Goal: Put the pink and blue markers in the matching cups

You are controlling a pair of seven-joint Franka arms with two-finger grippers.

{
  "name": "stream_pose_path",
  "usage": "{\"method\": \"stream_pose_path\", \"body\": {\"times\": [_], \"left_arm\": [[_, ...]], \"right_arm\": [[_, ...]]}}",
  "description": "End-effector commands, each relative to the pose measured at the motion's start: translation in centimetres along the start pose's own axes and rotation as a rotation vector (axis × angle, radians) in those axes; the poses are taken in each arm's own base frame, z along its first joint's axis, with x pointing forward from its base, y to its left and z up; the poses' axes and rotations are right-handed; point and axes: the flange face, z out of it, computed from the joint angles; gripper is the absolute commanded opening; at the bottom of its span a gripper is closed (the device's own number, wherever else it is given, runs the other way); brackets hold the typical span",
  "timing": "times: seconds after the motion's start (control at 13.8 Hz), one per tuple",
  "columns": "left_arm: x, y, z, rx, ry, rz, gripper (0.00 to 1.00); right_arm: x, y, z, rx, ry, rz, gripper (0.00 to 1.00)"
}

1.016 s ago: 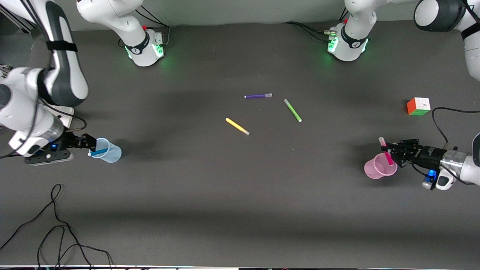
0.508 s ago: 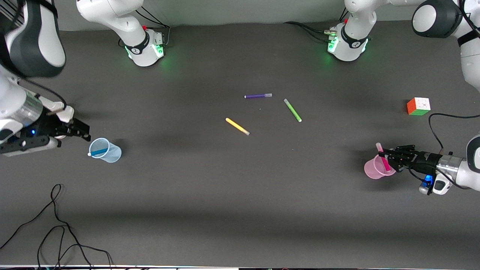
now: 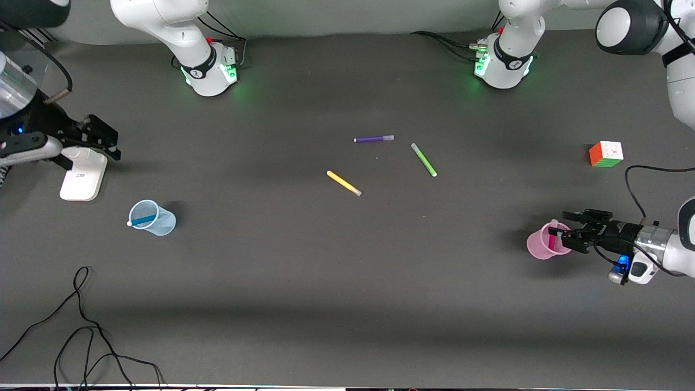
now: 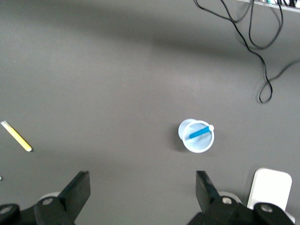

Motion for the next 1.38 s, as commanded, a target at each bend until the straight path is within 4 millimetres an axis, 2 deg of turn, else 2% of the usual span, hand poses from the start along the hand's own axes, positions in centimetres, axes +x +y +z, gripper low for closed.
{"method": "stream_pose_path", "body": {"times": [0.0, 0.07, 0.22, 0.29, 0.36, 0.51, 0.65, 0.8, 0.87, 1.09, 1.31], "left_arm": [[-7.3, 4.2, -4.0, 0.187, 0.114, 0.069, 1.0], [-10.0, 5.2, -5.0, 0.252, 0.16, 0.088, 1.0], [-15.8, 8.0, -5.1, 0.393, 0.251, 0.135, 1.0], [-18.2, 8.3, -4.9, 0.412, 0.28, 0.147, 1.0], [-21.6, 8.5, -4.8, 0.432, 0.34, 0.169, 1.0], [-27.3, 8.2, -3.5, 0.456, 0.467, 0.216, 1.0], [-31.1, 7.2, -3.1, 0.452, 0.566, 0.278, 1.0], [-33.0, 7.1, -4.0, 0.48, 0.613, 0.336, 1.0], [-33.7, 7.4, -5.1, 0.535, 0.65, 0.388, 1.0], [-35.4, 8.8, -7.7, 0.54, 0.691, 0.467, 1.0], [-36.0, 9.9, -7.3, 0.521, 0.69, 0.476, 1.0]], "right_arm": [[0.8, 0.5, -0.4, -0.016, -0.01, 0.059, 1.0], [0.9, 0.9, -0.3, -0.012, -0.008, 0.069, 1.0], [0.9, 0.8, 0.3, -0.011, -0.028, 0.07, 1.0], [0.9, 0.8, 0.6, -0.008, -0.034, 0.074, 1.0], [0.8, 1.0, 0.5, -0.007, -0.035, 0.076, 1.0], [0.3, 0.8, 0.5, 0.055, -0.053, 0.098, 1.0], [0.3, 0.9, 0.4, 0.054, -0.05, 0.106, 1.0], [0.2, 1.2, 0.3, 0.046, -0.049, 0.11, 1.0], [0.3, 1.3, 0.2, 0.046, -0.043, 0.116, 1.0], [0.5, 1.4, 0.4, 0.024, -0.033, 0.114, 1.0], [0.7, 1.4, 0.1, 0.018, -0.025, 0.11, 1.0]]}}
